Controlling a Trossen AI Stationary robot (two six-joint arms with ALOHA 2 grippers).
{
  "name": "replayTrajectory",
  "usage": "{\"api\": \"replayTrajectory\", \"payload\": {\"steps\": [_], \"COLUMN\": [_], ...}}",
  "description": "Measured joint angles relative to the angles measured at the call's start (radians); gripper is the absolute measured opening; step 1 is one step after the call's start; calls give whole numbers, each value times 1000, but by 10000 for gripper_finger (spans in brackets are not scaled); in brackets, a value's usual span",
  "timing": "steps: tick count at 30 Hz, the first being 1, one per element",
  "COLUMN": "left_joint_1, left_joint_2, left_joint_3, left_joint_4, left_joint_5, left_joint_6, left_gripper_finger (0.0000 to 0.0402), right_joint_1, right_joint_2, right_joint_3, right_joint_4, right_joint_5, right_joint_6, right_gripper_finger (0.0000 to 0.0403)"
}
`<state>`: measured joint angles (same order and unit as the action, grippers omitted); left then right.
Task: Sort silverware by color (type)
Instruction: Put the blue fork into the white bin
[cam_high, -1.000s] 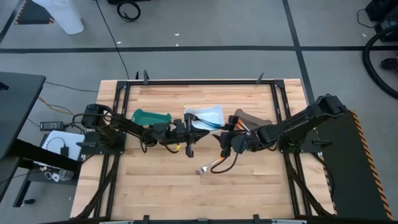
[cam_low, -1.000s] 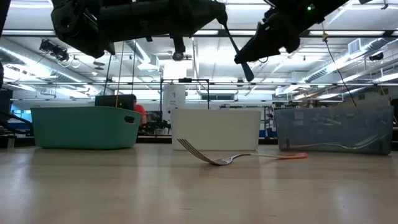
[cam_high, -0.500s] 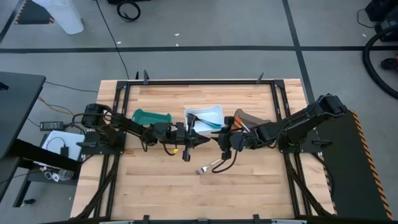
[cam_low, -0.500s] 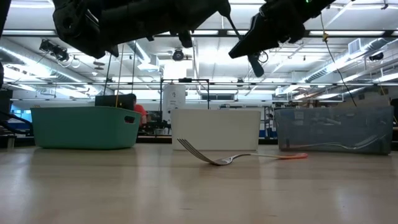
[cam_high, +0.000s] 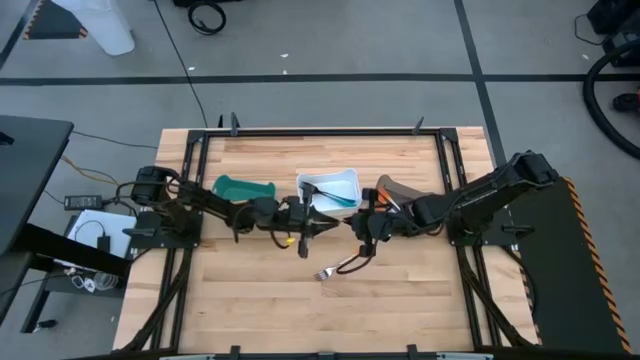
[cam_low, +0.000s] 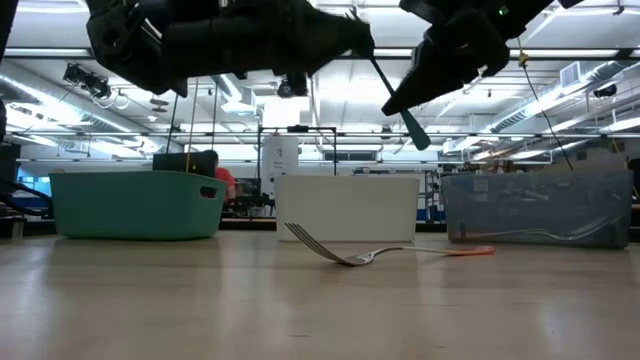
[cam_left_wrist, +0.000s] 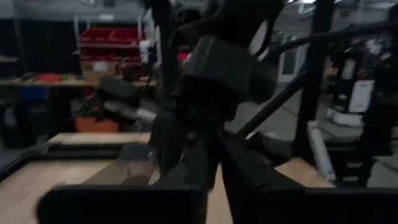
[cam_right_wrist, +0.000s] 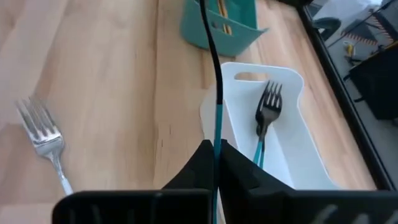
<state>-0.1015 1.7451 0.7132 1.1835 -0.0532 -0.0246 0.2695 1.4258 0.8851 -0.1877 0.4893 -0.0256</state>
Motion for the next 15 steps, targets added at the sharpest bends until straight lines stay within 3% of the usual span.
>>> {"api": "replayTrajectory", "payload": {"steps": [8, 15], "left_joint_1": [1, -38], "left_joint_2": [-10, -19], "left_joint_3": [0, 0], "left_joint_4": [-195, -356], "left_joint_5": [-9, -76], "left_joint_6": [-41, -69], "left_gripper_finger": [144, 157], "right_joint_1": [-23, -28], "right_joint_2": [0, 0], "right_joint_3": [-1, -1], "right_joint_4": [9, 11], "right_joint_5": [-49, -66], "right_joint_6": [11, 16], "right_gripper_finger": [9, 9]}}
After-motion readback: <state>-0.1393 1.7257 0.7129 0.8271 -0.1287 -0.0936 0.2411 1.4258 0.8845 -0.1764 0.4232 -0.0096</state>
